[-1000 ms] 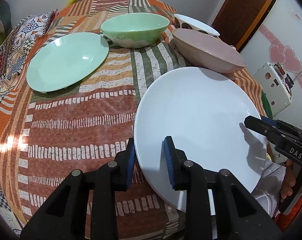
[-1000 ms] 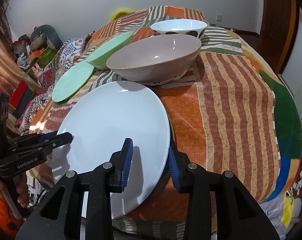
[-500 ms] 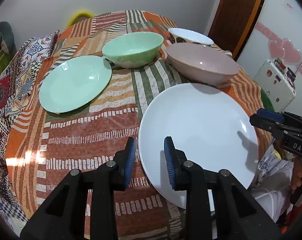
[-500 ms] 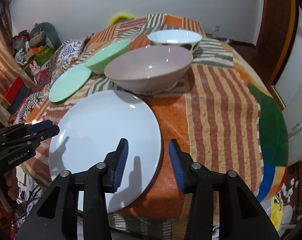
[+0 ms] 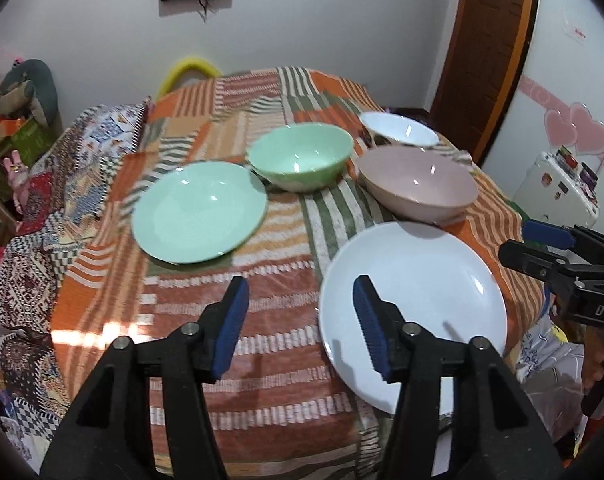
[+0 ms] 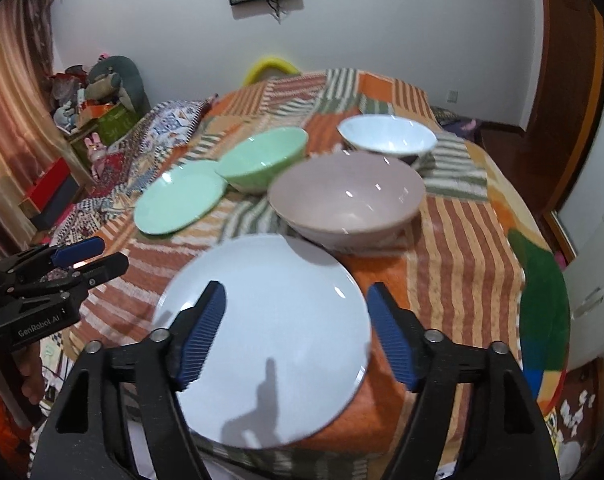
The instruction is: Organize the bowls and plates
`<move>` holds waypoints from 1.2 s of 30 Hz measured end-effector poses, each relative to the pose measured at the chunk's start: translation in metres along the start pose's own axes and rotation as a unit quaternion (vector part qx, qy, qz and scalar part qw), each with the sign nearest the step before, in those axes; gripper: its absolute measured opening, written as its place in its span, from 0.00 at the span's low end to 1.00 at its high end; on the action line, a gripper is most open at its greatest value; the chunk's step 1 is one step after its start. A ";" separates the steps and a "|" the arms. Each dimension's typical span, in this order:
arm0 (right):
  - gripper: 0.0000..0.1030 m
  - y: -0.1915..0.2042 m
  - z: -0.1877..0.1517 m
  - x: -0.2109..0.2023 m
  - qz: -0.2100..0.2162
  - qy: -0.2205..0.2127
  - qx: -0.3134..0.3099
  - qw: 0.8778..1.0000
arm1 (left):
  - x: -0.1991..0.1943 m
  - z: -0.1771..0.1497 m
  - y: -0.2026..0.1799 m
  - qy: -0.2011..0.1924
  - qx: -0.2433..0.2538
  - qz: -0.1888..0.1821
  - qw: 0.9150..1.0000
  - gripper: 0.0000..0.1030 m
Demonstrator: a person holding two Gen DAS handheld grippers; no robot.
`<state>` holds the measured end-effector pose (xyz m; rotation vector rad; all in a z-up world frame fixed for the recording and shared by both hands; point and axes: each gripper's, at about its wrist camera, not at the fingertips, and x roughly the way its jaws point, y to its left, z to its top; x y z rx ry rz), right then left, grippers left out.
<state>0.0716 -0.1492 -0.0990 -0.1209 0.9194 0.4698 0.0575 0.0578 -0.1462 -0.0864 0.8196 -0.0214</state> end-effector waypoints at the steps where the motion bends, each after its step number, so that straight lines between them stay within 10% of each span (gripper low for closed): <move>1: 0.78 0.002 0.002 0.000 0.003 -0.002 -0.002 1.000 | -0.002 0.001 0.003 -0.004 -0.003 0.003 1.000 0.55; 18: 0.83 0.056 0.042 0.042 0.070 0.005 -0.026 0.997 | -0.018 0.017 0.079 -0.033 -0.050 0.076 0.995 0.64; 36: 0.97 0.083 0.076 0.118 0.076 0.061 -0.025 0.995 | 0.061 0.036 0.167 0.023 -0.097 0.112 0.989 0.65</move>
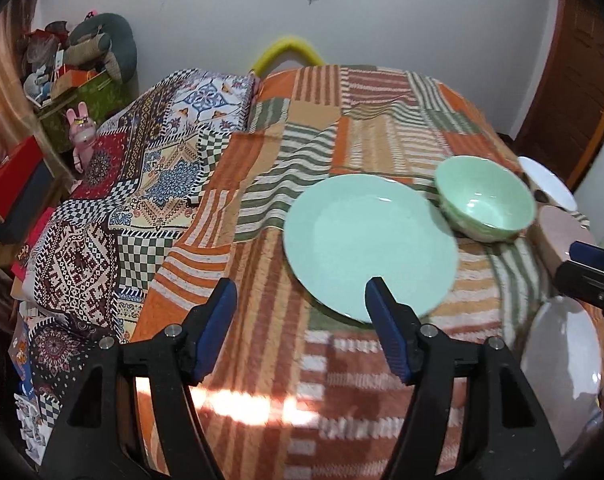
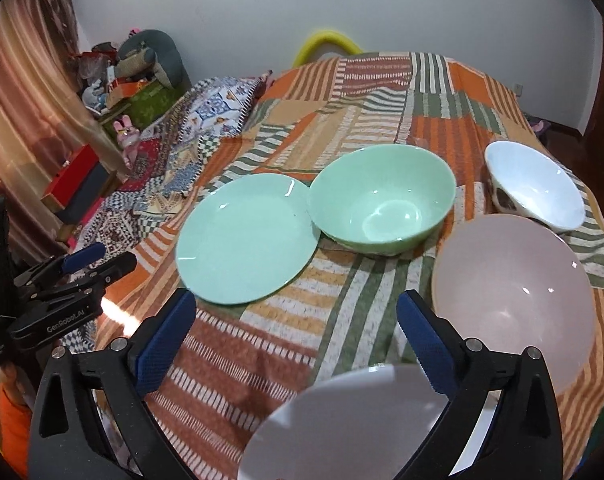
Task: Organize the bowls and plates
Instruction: 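Move both tools toward the mint green plate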
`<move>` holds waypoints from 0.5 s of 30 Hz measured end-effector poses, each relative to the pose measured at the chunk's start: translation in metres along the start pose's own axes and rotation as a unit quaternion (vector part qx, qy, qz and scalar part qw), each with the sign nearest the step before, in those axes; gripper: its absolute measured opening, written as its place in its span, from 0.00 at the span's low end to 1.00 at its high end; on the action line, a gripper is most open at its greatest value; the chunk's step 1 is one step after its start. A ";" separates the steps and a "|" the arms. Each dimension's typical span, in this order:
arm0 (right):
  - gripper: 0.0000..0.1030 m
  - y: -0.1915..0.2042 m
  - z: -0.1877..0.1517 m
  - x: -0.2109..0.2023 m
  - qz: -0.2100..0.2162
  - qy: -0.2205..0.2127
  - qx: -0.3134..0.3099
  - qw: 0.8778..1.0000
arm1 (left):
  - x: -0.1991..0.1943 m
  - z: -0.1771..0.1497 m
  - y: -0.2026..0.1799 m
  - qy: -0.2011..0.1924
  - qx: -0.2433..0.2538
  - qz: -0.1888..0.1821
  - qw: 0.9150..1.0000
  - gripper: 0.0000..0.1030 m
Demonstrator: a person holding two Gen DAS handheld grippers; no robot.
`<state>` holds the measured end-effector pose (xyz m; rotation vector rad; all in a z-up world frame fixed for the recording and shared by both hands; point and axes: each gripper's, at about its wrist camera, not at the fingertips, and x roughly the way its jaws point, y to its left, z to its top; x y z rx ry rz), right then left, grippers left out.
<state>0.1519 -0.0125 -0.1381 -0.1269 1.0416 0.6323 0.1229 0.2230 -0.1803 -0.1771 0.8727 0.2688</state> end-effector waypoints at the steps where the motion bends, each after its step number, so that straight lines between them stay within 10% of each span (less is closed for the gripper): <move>1: 0.97 -0.001 0.002 0.004 -0.003 0.004 -0.001 1.000 | 0.006 0.002 0.003 0.002 0.000 0.002 1.000 0.65; 15: 0.95 0.009 0.021 0.062 -0.034 0.061 -0.014 0.997 | 0.087 0.024 0.028 0.049 -0.001 -0.010 0.999 0.64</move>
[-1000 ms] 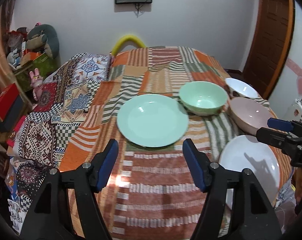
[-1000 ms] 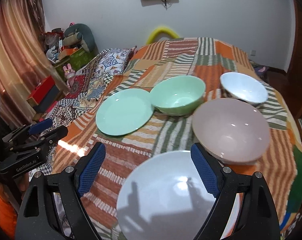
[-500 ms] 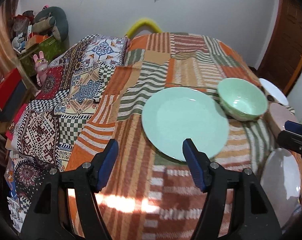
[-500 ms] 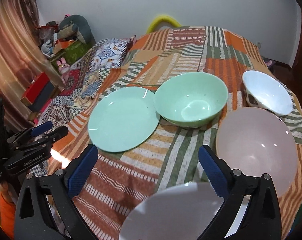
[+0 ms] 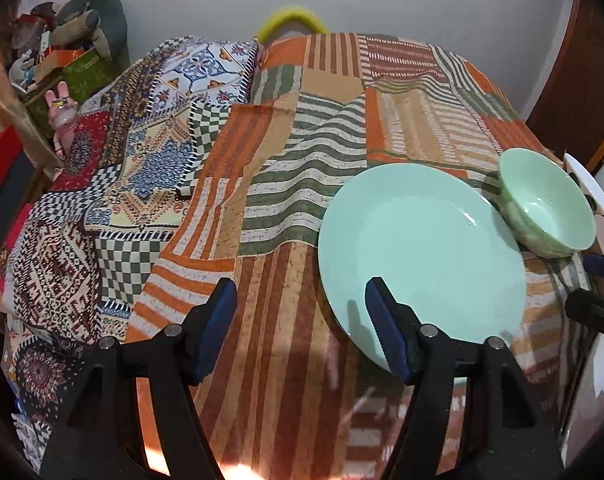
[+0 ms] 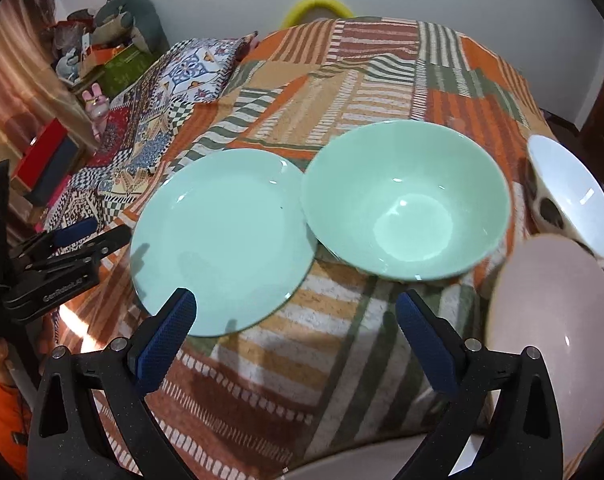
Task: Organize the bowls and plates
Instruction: 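Move both tools toward the mint green plate, then grip the mint green plate rim with both tools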
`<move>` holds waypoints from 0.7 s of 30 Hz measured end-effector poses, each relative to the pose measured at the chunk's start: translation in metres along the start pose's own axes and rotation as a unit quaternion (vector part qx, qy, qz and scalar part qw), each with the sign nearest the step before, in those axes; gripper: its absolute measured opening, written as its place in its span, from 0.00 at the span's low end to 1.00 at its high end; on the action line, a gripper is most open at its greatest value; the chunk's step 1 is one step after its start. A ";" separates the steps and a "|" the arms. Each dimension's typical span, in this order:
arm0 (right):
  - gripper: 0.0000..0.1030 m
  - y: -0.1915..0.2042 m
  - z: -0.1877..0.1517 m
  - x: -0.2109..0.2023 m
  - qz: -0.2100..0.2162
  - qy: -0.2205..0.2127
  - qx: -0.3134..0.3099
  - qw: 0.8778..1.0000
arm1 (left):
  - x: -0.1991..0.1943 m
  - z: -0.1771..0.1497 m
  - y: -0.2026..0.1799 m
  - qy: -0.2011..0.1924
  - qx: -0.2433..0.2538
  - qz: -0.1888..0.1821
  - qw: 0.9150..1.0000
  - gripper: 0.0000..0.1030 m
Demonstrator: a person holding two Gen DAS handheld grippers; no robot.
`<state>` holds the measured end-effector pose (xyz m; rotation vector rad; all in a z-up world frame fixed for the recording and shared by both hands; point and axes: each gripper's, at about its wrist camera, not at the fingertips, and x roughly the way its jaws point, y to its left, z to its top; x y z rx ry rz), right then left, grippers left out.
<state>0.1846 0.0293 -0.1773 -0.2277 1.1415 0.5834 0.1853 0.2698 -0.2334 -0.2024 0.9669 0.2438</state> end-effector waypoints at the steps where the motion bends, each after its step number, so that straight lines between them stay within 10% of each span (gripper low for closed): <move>1: 0.95 0.002 0.002 0.003 0.000 0.004 -0.004 1.000 | 0.003 0.002 0.001 0.002 0.000 -0.003 1.000 0.64; 8: 0.75 0.004 0.007 0.024 0.007 0.041 -0.007 0.999 | 0.019 0.013 0.001 0.002 0.011 -0.019 1.000 0.62; 21: 0.47 0.002 0.016 0.046 0.012 0.075 0.018 0.997 | 0.045 0.023 0.000 0.027 0.023 -0.081 0.996 0.25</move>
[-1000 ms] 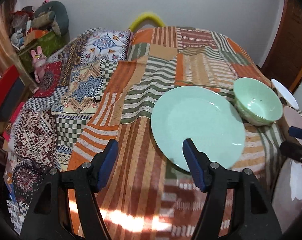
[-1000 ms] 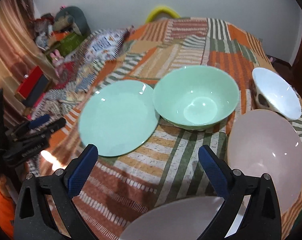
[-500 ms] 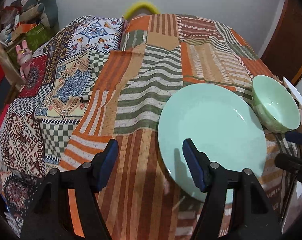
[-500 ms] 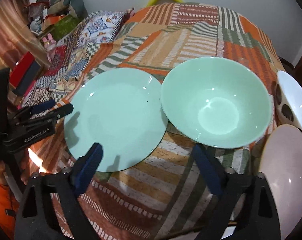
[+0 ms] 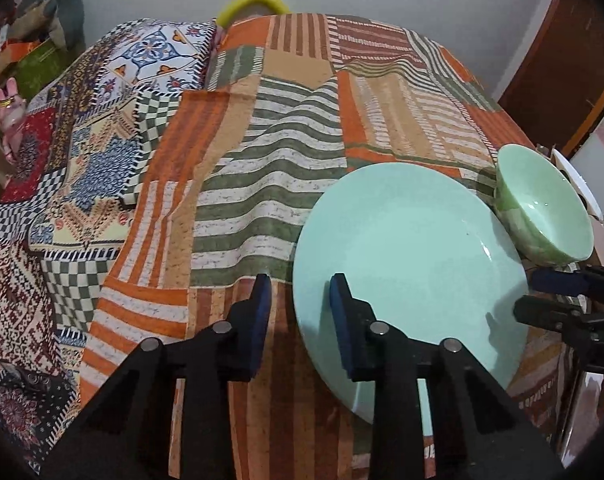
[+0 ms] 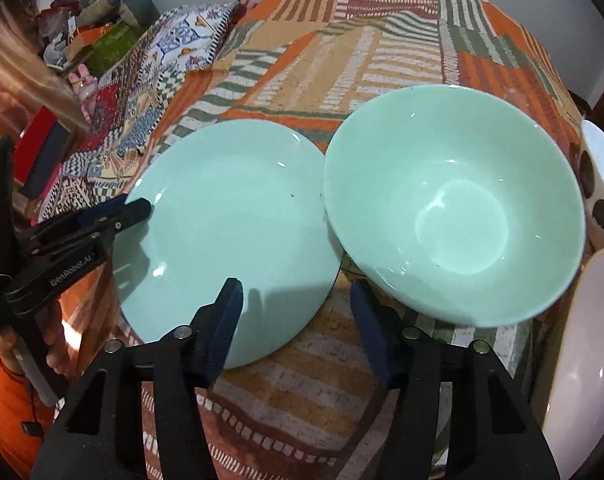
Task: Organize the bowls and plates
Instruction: 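Grip the mint green plate rim with both tools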
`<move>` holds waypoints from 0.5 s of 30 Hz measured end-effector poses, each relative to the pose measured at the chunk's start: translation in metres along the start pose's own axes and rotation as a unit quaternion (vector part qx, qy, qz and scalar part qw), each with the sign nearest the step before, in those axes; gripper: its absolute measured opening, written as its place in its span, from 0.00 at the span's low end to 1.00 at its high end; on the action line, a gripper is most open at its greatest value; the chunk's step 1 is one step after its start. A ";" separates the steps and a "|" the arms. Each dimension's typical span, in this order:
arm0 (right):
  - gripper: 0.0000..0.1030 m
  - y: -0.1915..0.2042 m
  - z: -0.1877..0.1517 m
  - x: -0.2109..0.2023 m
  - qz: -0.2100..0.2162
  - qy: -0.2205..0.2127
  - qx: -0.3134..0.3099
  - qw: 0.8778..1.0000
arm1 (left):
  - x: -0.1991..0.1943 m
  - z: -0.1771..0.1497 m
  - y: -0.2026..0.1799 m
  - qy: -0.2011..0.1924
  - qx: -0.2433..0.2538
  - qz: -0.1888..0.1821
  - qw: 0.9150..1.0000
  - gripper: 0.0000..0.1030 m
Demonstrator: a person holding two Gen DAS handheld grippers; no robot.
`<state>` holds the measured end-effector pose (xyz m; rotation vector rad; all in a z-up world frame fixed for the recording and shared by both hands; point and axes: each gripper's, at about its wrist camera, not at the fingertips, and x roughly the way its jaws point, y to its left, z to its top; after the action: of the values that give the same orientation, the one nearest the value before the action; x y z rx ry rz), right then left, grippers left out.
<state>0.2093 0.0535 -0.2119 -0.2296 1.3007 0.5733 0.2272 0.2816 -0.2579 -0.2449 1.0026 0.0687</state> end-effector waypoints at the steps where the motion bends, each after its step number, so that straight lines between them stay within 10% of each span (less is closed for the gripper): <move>1: 0.46 -0.001 0.000 0.002 0.000 0.003 0.000 1.000 | 0.002 0.001 -0.001 0.001 0.003 -0.005 1.000 0.23; 15: 0.39 -0.005 0.008 0.011 0.017 0.017 0.007 1.000 | 0.012 0.009 0.005 0.009 -0.005 -0.043 0.999 0.19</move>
<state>0.2207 0.0562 -0.2212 -0.2053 1.3429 0.5914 0.2401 0.2882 -0.2640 -0.2978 1.0085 -0.0070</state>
